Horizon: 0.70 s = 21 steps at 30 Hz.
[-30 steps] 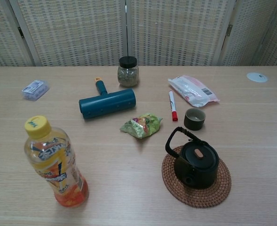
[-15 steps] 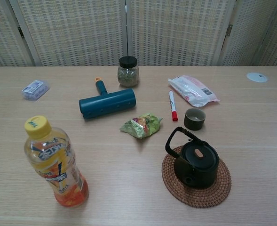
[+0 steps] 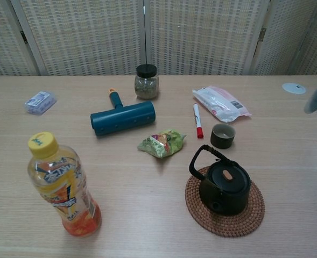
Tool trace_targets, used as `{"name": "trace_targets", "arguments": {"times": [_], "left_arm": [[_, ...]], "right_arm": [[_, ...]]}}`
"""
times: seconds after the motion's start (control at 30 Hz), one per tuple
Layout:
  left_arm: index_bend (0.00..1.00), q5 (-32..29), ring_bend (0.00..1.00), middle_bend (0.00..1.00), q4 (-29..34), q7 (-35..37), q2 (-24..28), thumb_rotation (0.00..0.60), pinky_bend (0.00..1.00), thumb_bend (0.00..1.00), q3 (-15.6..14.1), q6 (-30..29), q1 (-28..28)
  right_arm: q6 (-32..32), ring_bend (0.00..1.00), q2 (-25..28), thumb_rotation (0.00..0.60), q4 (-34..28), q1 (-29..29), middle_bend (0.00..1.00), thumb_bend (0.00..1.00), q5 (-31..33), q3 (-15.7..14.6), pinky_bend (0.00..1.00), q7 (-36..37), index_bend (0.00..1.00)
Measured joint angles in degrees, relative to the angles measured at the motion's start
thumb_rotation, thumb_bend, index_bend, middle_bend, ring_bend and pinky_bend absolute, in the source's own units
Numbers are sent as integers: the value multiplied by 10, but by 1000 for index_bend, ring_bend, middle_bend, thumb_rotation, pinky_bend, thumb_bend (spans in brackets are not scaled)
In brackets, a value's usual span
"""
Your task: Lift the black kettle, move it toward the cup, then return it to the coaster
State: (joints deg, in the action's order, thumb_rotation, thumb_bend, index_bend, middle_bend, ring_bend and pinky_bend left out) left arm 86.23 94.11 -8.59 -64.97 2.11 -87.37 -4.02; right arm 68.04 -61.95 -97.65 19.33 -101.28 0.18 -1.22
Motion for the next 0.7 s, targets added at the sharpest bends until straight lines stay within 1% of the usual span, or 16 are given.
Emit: {"name": "trace_targets", "arguments": {"times": [0.17, 0.27, 0.43, 0.57, 0.7], "left_arm": [[148, 0, 76, 12, 2, 1, 2, 600, 21, 245, -2, -5, 5], [148, 0, 76, 12, 2, 2, 3, 600, 21, 245, -2, -8, 8], [148, 2, 76, 12, 3, 3, 5, 600, 21, 245, -3, -11, 10], [148, 4, 76, 12, 4, 4, 6, 600, 21, 245, -3, -12, 10], [148, 4, 76, 12, 3, 5, 7, 600, 21, 245, -3, -12, 11]], "right_arm": [[-48, 261, -23, 600, -8, 44, 393, 2, -8, 2, 96, -2, 353], [-64, 227, -38, 600, -7, 54, 358, 0, -1, 6, 79, -24, 351], [-87, 135, -74, 600, -2, 67, 242, 0, 21, 12, 47, -76, 246], [-105, 115, -107, 600, 5, 81, 213, 0, 41, 17, 40, -108, 223], [-123, 115, -120, 600, 4, 95, 212, 0, 54, 18, 39, -114, 223]]}}
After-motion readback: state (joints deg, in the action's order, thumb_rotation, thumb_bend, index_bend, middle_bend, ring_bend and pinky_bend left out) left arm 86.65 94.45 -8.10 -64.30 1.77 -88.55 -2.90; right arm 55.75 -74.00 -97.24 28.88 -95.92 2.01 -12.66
